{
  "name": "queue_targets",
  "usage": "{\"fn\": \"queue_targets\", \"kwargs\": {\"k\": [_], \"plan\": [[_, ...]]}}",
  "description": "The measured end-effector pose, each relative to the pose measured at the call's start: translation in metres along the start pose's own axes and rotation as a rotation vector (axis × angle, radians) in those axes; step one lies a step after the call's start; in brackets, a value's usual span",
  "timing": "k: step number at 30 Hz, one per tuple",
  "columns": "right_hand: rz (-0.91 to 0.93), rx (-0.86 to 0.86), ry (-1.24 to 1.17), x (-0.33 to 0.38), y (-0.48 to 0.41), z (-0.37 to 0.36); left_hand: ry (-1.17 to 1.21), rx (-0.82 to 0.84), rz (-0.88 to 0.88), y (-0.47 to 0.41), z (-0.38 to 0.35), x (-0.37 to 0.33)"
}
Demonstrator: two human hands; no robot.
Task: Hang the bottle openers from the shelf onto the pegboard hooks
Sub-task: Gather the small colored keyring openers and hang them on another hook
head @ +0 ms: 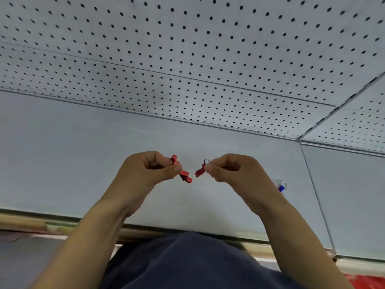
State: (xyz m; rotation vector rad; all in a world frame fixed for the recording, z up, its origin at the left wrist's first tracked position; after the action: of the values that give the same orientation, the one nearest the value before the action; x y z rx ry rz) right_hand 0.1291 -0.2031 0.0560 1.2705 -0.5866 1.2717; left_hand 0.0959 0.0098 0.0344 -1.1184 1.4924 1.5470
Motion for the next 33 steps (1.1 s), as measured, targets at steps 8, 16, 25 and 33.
{"fn": "queue_targets", "kwargs": {"k": [8, 16, 25, 33], "plan": [[0.141, -0.027, -0.118, 0.052, 0.021, -0.063, -0.131, -0.182, -0.153, 0.049, 0.091, -0.034], [0.257, -0.061, -0.209, 0.113, 0.048, -0.161, -0.241, -0.293, -0.380, 0.099, 0.192, -0.082], [0.427, -0.087, -0.294, 0.188, 0.077, -0.255, -0.340, -0.319, -0.726, 0.150, 0.279, -0.134], [0.576, -0.123, -0.300, 0.250, 0.098, -0.293, -0.295, -0.245, -0.934, 0.172, 0.321, -0.170]]}}
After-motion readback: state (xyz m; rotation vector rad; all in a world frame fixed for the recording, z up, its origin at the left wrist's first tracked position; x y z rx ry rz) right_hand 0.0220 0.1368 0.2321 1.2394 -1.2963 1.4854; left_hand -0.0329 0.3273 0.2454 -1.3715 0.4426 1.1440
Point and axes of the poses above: each hand's wrist, its own y-axis away from the middle knuckle, its own z-axis out of the back of the hand, x = y × z, the point moved 7 cm from there along -y, towards the middle knuckle, and after that the axes turned 1 degree about -y, right-handed, at the moved point
